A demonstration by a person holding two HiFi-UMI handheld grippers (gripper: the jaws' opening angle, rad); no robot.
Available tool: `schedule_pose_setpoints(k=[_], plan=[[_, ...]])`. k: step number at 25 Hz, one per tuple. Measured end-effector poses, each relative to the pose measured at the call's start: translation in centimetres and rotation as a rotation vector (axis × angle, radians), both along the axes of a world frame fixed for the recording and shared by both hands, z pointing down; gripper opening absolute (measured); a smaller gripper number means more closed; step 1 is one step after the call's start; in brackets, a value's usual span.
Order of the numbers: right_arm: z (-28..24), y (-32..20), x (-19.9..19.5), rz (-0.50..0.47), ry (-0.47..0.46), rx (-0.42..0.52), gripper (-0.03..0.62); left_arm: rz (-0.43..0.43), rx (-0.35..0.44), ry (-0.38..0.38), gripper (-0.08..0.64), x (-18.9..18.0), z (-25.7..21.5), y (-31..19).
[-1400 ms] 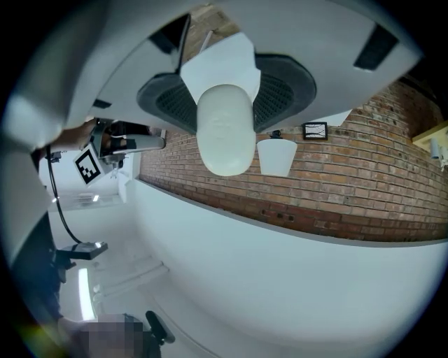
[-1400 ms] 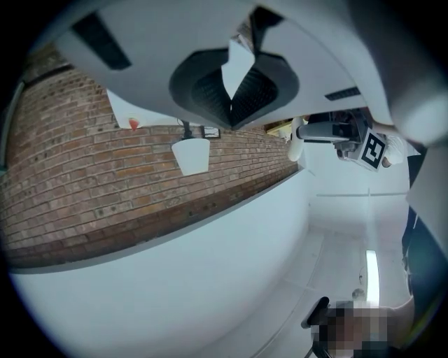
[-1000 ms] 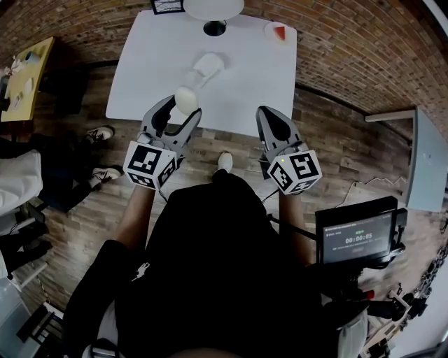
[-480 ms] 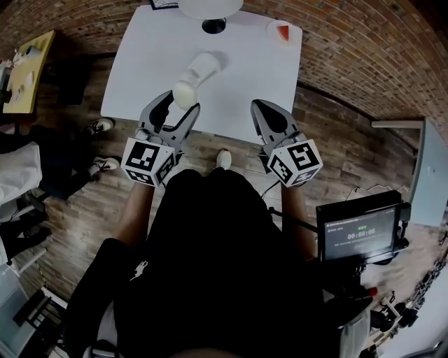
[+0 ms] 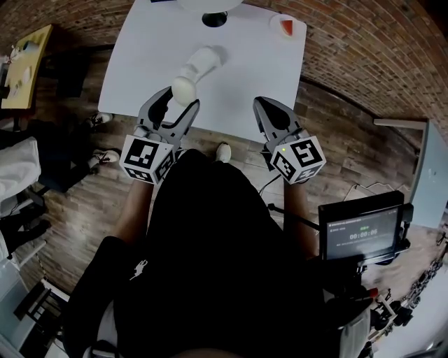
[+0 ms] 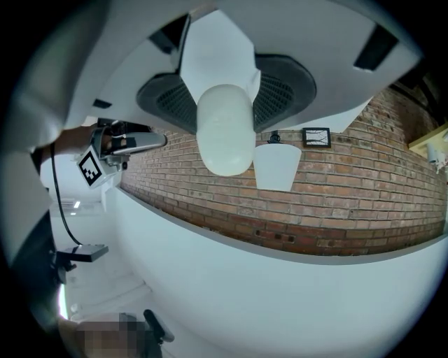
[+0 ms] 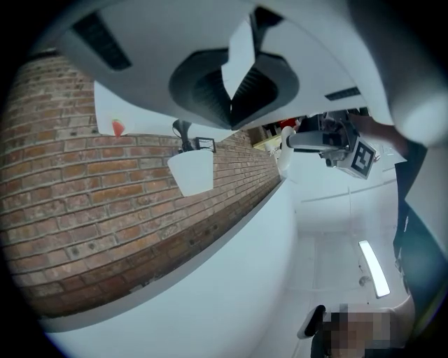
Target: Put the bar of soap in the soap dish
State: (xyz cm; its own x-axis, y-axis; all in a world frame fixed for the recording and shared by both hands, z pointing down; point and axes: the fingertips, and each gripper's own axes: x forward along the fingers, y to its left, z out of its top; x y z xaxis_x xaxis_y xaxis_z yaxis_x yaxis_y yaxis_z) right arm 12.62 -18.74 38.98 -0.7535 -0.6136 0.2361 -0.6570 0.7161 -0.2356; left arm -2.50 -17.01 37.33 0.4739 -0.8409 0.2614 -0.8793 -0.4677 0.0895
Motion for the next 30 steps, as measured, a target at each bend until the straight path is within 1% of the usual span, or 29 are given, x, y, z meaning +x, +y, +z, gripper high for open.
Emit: schedule_pose_setpoints(k=[3,7,10,15,20,24,30], plan=[[0.2,-0.8,-0.6,-0.011,0.015,-0.003,0.005,0.005,0.006,0.011,0.258,-0.1,-0.1,-0.9],[0.0,-1.0,-1.3,-0.001,0.019,-0.007,0.005,0.018,-0.01,0.021,0.258,-0.6,0.1,-1.4],[0.1,-1.4,-2.7,0.018,0.026,0.001,0.005,0.039,-0.001,0.023,0.258,-1.9,0.3,-2.1],[-0.2,-2.0,-5.5,0.067,0.023,0.014,0.005,0.091,-0.013,0.036,0.258,-4.5,1.0,-3.4],[-0.5,-3.5,-5.8,0.108,0.019,0.023,0.005,0.141,-0.019,0.023,0.258,-4.7,1.8,-6.0],[0.2,-4.4,-5.3,0.148,0.029,0.008,0.005,0.169,-0.067,0.019,0.258,-4.5,3.6,-8.1],[1.1,-4.9,-4.3,0.203,0.04,-0.032,0.005,0.219,-0.12,-0.023,0.258,-3.7,6.2,-10.3]])
